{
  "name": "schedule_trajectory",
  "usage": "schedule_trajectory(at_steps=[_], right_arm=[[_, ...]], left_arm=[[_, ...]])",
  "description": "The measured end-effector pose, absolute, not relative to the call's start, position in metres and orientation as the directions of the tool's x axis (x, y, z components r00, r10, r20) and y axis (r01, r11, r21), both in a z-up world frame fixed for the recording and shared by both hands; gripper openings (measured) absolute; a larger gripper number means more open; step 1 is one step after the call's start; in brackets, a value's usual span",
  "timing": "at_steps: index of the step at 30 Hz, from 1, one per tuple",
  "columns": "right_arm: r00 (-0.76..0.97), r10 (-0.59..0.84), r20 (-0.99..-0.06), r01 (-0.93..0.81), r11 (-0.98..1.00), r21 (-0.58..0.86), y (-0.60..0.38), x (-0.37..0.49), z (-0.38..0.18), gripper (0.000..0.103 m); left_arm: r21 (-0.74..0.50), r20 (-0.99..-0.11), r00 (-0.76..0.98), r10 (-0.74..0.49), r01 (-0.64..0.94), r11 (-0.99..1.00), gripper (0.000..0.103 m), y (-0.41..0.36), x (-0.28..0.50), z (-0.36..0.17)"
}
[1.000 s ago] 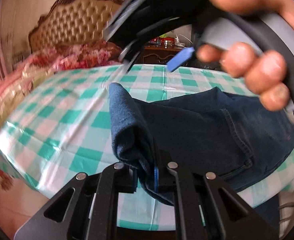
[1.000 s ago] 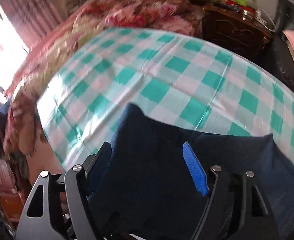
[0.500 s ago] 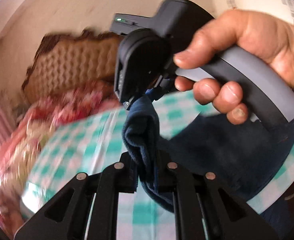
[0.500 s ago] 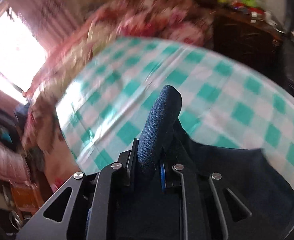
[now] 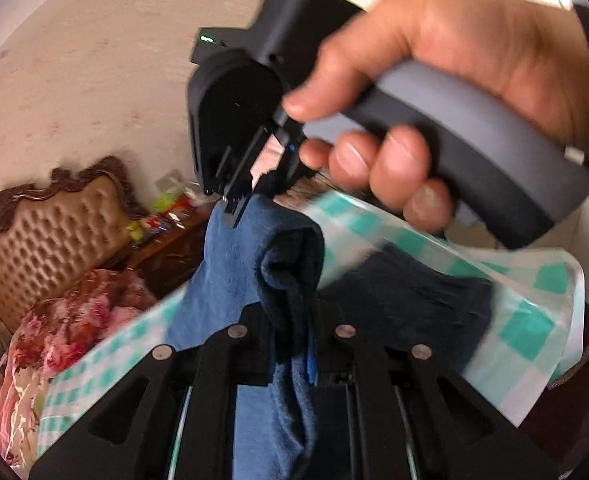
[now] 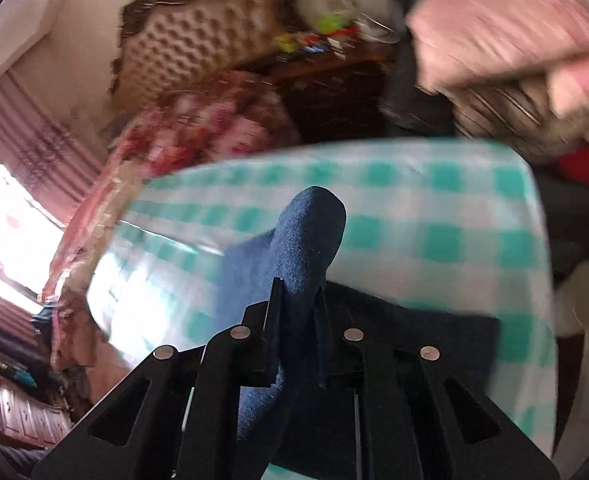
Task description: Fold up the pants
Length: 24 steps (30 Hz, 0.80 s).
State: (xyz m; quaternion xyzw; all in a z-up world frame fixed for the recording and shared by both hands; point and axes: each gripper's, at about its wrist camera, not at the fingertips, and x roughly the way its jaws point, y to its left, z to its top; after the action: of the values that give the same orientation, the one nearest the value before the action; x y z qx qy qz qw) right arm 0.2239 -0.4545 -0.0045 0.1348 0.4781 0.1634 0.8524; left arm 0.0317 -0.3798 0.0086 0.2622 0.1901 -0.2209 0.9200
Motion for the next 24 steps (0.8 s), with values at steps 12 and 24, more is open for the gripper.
schedule_trajectory(at_steps=[12,24], right_arm=[[0.470,0.432,-0.770,-0.098,0.893,0.440,-0.521,0.211,-0.090,0.009],[0.476,0.372,-0.797,-0.068,0.919,0.388,-0.564,0.204,-0.116,0.009]], left_arm=[[0.588,-0.480,0.856,-0.192,0.477,0.654,0.011,-0.460,0.024,-0.077],[0.557,-0.561,0.793,-0.237,0.574,0.601,0.023,-0.502,0.035,-0.105]])
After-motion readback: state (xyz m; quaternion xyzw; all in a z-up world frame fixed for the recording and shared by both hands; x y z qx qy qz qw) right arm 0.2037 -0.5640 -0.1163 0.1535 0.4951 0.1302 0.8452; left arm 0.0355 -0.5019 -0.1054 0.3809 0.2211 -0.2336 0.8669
